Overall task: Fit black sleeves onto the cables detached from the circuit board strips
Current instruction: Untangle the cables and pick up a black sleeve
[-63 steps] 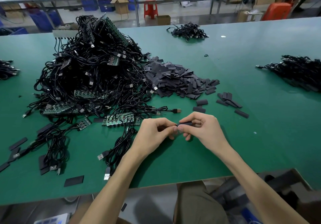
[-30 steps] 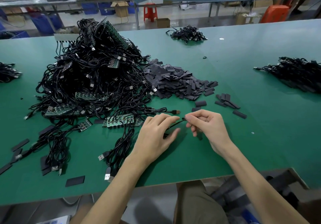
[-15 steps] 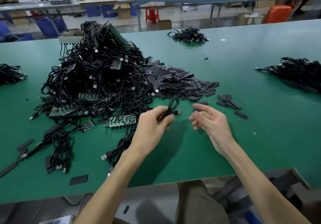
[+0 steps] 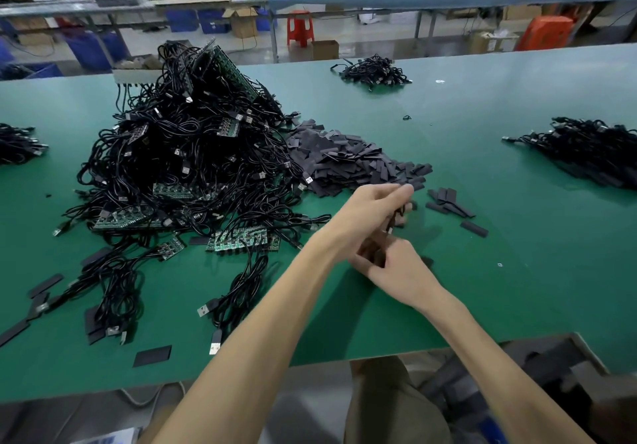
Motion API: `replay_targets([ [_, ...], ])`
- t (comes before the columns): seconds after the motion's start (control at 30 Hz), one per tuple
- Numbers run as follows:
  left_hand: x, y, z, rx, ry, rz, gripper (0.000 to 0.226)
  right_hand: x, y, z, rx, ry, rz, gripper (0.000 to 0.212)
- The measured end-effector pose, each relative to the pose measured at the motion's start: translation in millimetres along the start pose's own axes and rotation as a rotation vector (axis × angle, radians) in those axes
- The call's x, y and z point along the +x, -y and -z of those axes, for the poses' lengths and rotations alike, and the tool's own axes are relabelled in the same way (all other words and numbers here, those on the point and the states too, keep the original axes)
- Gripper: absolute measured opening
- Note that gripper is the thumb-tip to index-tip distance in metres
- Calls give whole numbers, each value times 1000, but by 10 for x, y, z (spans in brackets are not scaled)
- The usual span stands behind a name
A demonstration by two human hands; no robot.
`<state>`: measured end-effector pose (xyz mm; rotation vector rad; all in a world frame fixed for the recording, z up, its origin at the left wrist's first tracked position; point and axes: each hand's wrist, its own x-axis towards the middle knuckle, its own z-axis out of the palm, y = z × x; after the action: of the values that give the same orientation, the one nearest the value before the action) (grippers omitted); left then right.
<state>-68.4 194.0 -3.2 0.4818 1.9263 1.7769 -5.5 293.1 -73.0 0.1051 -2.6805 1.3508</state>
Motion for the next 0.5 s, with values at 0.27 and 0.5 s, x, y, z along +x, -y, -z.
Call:
replay_targets([
  [0.27,-159,37,-38,194,48,-249,28,12,-20,-21,92,-74,-37,13],
  [0.5,-436,342,609,464,-377,-299,35,21,-164,132,564,-503,-127,7],
])
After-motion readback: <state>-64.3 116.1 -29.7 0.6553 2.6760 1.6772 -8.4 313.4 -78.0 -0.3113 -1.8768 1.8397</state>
